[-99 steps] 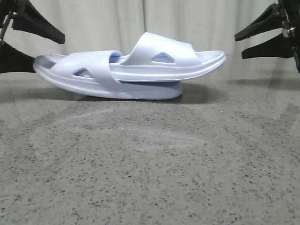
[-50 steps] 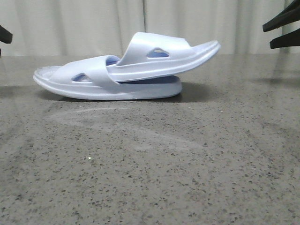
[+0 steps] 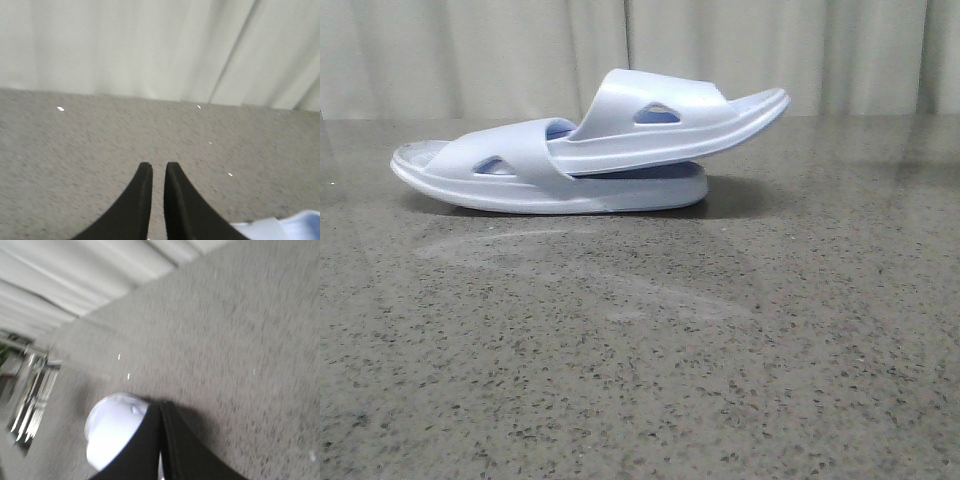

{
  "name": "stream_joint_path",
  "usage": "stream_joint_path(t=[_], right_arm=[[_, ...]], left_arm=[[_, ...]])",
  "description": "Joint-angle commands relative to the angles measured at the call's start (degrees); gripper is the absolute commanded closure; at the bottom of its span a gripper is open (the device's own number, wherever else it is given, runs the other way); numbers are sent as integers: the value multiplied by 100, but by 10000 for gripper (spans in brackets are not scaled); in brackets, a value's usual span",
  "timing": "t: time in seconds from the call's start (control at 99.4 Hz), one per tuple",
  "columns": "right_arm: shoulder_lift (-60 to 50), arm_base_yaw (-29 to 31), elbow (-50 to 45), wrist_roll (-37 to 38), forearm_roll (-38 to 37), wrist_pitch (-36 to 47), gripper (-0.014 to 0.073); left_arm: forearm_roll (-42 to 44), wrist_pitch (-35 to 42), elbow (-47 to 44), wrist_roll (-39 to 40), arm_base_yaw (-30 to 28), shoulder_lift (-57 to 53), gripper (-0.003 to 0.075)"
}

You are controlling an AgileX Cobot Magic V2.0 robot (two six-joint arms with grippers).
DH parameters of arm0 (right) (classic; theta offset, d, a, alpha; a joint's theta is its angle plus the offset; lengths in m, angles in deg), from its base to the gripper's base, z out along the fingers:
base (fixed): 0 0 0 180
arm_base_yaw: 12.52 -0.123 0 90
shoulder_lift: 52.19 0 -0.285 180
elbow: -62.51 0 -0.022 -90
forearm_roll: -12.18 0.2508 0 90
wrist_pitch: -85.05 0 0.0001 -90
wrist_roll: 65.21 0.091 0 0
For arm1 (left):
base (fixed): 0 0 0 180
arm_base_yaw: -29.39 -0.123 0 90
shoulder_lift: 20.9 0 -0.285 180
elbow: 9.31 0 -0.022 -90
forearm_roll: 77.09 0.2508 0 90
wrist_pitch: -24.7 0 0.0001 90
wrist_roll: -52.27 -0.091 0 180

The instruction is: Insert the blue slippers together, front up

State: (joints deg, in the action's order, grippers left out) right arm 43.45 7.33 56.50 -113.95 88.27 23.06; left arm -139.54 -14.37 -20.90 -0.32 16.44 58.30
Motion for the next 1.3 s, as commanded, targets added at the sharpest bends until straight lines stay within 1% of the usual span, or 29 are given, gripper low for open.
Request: stream_joint_path(t=[0.0,0.091,0.151,0.201,0.261,0.322,0.372,0.523,0.573,0.613,0.734,0.905,0.976,1.096,1.287], right_arm=[[-671,35,155,-76,375,396,671],[-1084,4,83,-76,577,1006,671],[-1395,-95,24,-92,685,1424,671],[-1614,-174,-25,-277,630,1569,671],[-1854,-272,-41,-629,493,1569,671],[-2014,-406,-41,-725,151,1498,671],[-2125,-591,-41,-725,-171,1473,671],[-2505,-1525,-210,-725,-1588,1563,671],[-2690,-1760,-393,-725,-1874,1739,671],[-2871,-1897,-606,-725,-1924,1898,671],[-3481,-2060,-1424,-725,-1913,2731,671],[-4404,-2061,-2805,-735,-1966,3709,671],[-4794,-2061,-3355,-735,-1966,3988,672],[-5407,-2061,-4196,-735,-1939,4149,672],[-6112,-2061,-5102,-735,-1636,4332,672]], left_arm=[[87,716,178,5,87,-460,705],[170,1326,113,5,279,-758,705],[259,1678,73,5,515,-921,705],[654,1893,59,5,749,-1077,705],[1226,1918,59,5,965,-1238,705],[1706,1843,59,5,1133,-1413,705],[1856,1776,50,5,1222,-1540,705],[2167,1805,-203,5,1398,-2058,705],[2189,1814,-352,7,1420,-2216,705],[2177,1837,-532,94,1420,-2379,705],[2166,2099,-1208,159,1420,-2823,705],[2032,2725,-2387,159,1420,-3452,705],[1990,2798,-2793,159,1420,-3713,705],[1620,2848,-3392,159,1420,-4070,705],[1165,2848,-4066,149,1420,-4677,705]])
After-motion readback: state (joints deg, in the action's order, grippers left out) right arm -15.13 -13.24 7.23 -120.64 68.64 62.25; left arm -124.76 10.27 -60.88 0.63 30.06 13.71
